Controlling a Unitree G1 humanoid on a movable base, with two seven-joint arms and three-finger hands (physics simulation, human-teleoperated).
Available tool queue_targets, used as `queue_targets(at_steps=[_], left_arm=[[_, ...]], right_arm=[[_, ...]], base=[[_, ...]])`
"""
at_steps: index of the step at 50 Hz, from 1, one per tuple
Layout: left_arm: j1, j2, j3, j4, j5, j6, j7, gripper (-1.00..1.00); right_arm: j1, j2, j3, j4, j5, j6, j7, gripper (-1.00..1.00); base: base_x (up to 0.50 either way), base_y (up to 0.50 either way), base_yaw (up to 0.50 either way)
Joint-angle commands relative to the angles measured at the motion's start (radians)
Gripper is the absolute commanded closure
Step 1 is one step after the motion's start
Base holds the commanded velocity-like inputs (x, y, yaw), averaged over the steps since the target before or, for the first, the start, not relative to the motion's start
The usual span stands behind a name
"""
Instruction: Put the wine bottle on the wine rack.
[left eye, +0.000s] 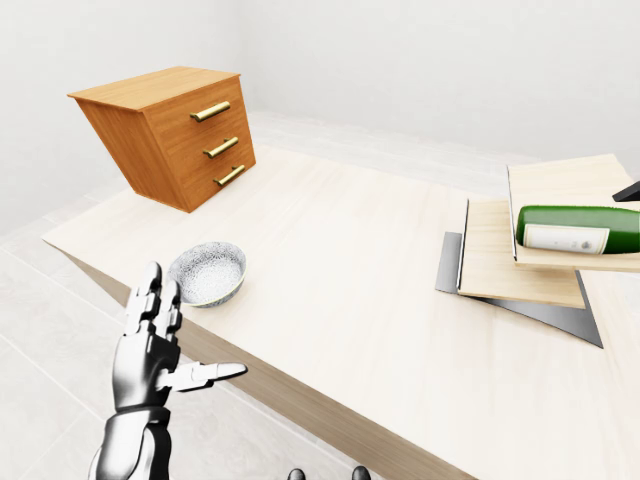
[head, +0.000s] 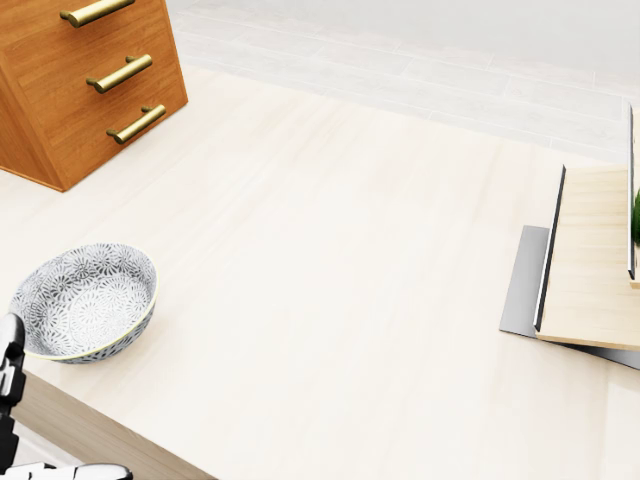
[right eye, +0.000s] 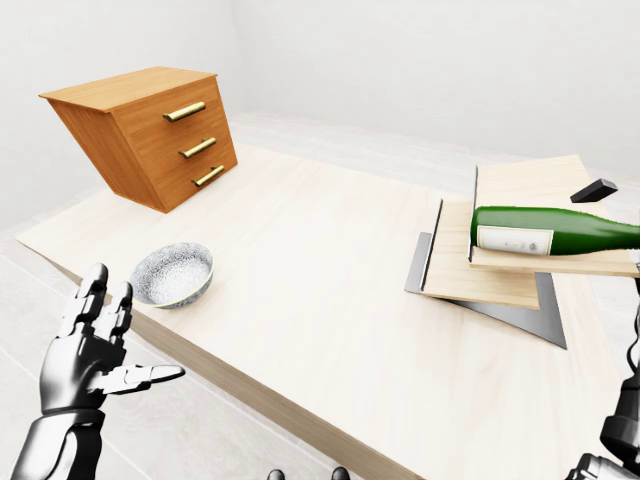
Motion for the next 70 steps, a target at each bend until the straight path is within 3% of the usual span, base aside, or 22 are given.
queue_targets(at_steps=[1,54,70], left_arm=[[0.0,0.0,0.0,0.012,0.0,0.0,-0.002,-1.0],[0.006,-0.004,-0.008,-0.026,0.004,0.0,0.001,-1.0],[0.009,-0.004,-0.002,-0.039,-0.004,0.0,-0.004,-1.0]], right_arm=[[0.037,0.009,-0.031,-0.069,0.028,0.0,-0.014,-1.0],[0.224,0.083,-0.204,-0.342,0.081,0.0,0.036,-1.0],[0.307,0.101,-0.303,-0.32,0.048,0.0,0.13,-1.0]], base=[[0.0,0.0,0.0],[0.0,0.0,0.0],[0.0,0.0,0.0]])
